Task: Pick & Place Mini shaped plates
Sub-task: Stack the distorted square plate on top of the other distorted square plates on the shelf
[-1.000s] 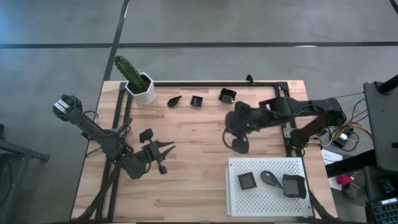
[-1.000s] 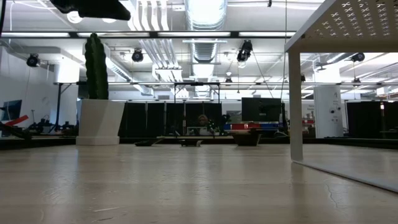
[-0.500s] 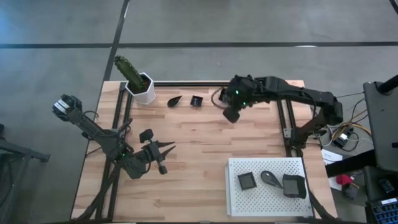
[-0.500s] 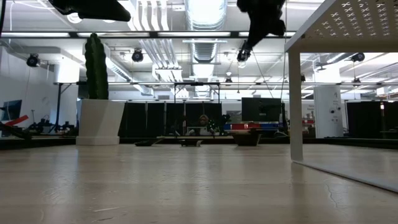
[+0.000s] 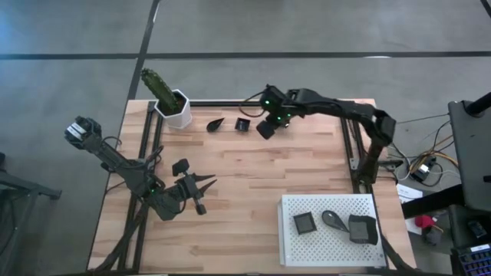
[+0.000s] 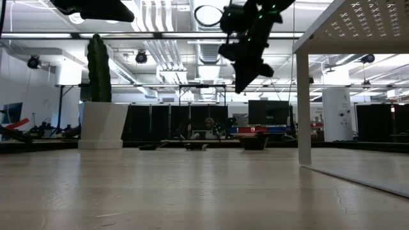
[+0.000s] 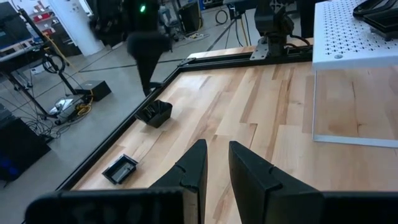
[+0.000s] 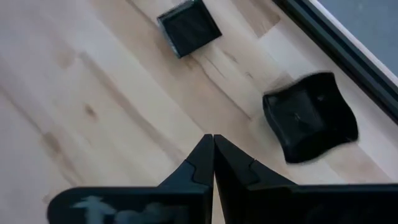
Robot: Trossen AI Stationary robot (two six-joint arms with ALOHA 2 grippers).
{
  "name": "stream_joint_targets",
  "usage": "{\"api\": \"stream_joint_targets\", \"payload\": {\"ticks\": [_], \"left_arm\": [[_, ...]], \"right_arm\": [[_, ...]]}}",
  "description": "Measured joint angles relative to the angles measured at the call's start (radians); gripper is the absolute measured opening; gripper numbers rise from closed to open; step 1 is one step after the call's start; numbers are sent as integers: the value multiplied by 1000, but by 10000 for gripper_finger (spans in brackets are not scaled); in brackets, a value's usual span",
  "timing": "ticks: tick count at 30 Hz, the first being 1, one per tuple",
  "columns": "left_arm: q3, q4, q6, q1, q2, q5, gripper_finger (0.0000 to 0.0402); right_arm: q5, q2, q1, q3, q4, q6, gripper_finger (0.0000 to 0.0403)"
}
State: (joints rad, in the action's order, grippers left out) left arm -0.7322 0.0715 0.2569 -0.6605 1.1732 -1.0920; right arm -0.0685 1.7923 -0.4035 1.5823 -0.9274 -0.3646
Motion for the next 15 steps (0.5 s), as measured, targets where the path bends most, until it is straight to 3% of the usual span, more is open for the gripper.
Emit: {"api": "stream_joint_targets", "payload": {"ticks": [6,15], "left_arm": [[0,0,0,0,-1,0,62],[1,10,0,0,-1,1,62]], "right_arm": [[2,97,-15,34,20,6,22],[-13,167,-20,47,22,-25,91]]}}
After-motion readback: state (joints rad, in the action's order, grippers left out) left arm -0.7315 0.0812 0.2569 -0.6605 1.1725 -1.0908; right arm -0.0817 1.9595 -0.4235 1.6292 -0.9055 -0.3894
